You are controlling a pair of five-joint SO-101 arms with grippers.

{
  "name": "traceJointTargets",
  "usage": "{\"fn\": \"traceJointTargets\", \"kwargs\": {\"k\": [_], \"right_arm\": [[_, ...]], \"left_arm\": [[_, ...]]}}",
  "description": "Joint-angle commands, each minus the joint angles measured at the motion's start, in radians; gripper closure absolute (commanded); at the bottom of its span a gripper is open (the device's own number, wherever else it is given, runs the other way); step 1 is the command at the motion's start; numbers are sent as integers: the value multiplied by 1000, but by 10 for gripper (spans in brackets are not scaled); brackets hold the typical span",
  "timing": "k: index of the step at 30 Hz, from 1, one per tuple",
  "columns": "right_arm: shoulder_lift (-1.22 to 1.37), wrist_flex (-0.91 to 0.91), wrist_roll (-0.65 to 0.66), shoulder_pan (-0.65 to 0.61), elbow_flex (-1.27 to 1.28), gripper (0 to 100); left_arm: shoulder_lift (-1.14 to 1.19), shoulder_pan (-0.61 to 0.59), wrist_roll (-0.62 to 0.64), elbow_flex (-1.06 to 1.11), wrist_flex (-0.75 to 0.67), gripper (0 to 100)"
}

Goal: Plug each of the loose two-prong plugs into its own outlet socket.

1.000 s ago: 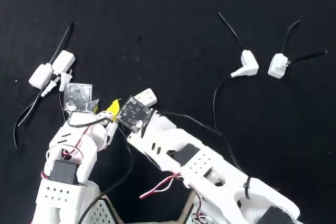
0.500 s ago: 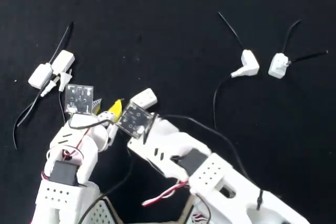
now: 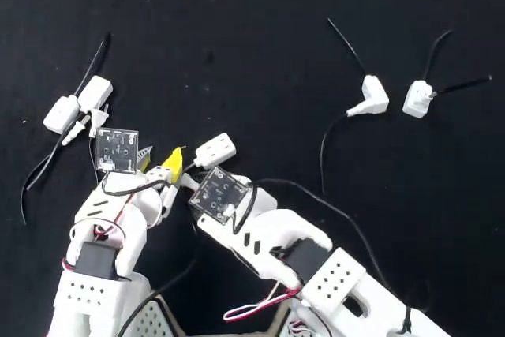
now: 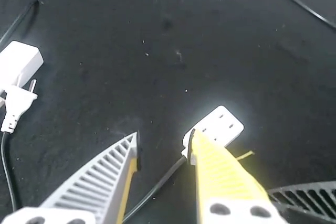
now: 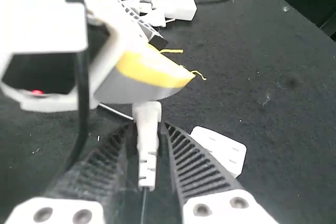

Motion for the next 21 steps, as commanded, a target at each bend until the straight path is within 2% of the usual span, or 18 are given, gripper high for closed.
{"fn": "traceJointTargets", "kwargs": {"k": [1,21], "right_arm": [[-44,-3,-11,-6,-18,988],[-45,-3,-12,-5,-24,988]], "left_arm": [[5,16,-2,-5,2,825],[-5,16,-49,24,-8,827]]}}
